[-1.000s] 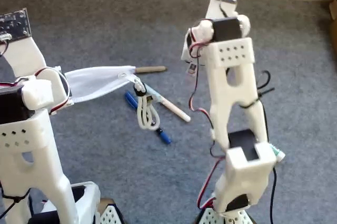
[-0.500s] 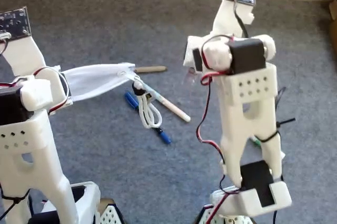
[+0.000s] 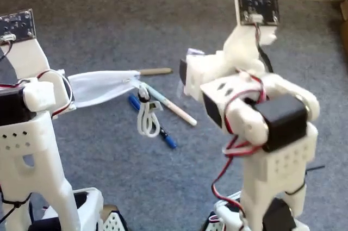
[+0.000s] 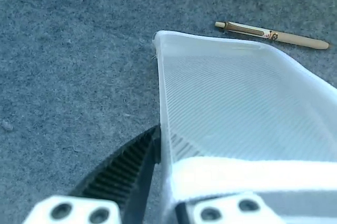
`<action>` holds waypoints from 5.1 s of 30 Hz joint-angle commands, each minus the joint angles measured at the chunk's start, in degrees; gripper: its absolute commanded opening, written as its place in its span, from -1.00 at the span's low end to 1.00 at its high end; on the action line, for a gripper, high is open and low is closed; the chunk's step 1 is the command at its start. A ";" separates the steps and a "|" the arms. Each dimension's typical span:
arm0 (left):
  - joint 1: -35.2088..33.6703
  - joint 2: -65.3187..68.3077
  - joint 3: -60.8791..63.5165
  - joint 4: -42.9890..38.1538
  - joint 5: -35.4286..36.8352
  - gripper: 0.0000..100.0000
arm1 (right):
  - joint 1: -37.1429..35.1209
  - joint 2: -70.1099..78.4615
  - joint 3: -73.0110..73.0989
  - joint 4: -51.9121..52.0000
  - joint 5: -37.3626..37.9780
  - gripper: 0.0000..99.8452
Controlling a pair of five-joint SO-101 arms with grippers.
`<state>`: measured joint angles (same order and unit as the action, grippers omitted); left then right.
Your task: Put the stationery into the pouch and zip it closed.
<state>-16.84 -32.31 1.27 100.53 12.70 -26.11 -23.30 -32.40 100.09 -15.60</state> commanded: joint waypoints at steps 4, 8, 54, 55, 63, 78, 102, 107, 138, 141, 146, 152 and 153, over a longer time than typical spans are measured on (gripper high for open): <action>1.54 0.13 1.36 0.44 -0.35 -0.99 | -4.53 -8.48 8.66 0.57 1.32 -0.99; 1.54 0.13 2.95 0.44 -0.35 -0.99 | -7.87 -14.11 15.52 -6.20 3.96 -0.99; -0.31 12.62 -8.84 0.44 1.41 -0.99 | -22.64 -34.42 77.93 -95.78 11.25 -0.99; -0.31 13.76 -10.51 0.44 1.41 -0.99 | -22.64 -34.33 78.02 -95.78 11.25 -0.99; -0.13 18.51 -15.78 0.44 1.58 -0.99 | -22.64 -33.98 77.85 -95.78 11.25 -0.99; -0.04 19.82 -15.43 0.44 1.76 -0.99 | -22.46 -18.77 78.11 -120.66 21.71 -0.99; -0.31 19.82 -12.97 0.35 2.81 -0.99 | -22.37 -6.11 77.67 -120.92 21.98 -0.99; -0.31 19.82 -12.97 0.35 2.81 -0.99 | -22.37 -6.02 78.20 -120.40 22.07 -0.99; -6.11 19.38 -13.32 0.35 2.81 -0.99 | -17.98 -25.36 74.59 -85.32 21.71 -0.76; -8.75 19.30 -13.58 0.35 2.81 -0.99 | -14.11 -26.77 72.66 -77.67 20.75 -0.76; -11.91 19.30 -13.58 0.35 2.81 -0.99 | -8.22 -23.96 68.62 -69.23 12.22 -0.76; -14.73 19.30 -13.32 0.35 2.81 -0.99 | -4.35 -12.88 62.55 -63.43 4.22 -0.76; -14.90 19.30 -13.23 0.35 2.81 -0.99 | -4.00 -10.51 60.97 -62.37 2.64 -0.76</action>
<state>-29.93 -12.18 -11.21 100.53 14.81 -31.91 -38.86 34.86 35.56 -8.92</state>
